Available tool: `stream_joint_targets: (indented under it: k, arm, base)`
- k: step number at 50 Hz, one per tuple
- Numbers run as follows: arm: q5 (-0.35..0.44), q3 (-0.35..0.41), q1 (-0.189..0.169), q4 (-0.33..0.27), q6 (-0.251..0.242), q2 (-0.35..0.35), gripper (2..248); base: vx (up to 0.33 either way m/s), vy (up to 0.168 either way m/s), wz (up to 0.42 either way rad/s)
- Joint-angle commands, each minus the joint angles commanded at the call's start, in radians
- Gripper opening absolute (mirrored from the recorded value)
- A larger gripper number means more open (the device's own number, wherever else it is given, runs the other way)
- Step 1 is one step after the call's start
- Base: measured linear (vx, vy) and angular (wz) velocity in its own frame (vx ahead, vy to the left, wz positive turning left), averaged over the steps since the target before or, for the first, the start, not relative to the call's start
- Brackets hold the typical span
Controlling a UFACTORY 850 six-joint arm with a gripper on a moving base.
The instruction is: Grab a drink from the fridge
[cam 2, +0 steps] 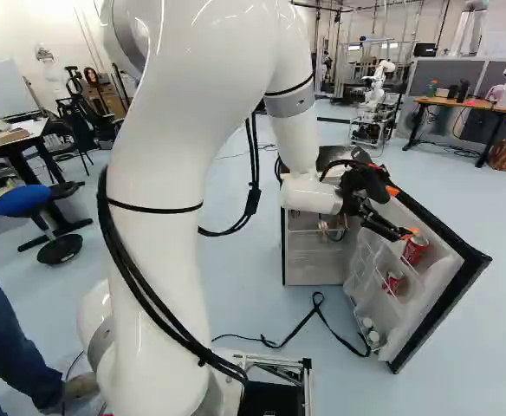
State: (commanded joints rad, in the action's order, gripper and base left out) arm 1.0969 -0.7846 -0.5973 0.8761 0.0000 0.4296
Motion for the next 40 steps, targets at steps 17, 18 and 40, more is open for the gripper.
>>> stream_joint_targets:
  k: [17, 18, 40]
  arm:
    - [0.019, 0.066, -0.023, -0.121, 0.000, -0.050, 247]
    - [0.020, 0.070, -0.024, -0.128, 0.000, -0.054, 247]
    - [0.044, 0.196, -0.033, -0.285, 0.000, -0.155, 247]
  base:
    - [0.000, 0.000, 0.000]
    - [0.000, 0.000, 0.000]
    - [0.000, 0.000, 0.000]
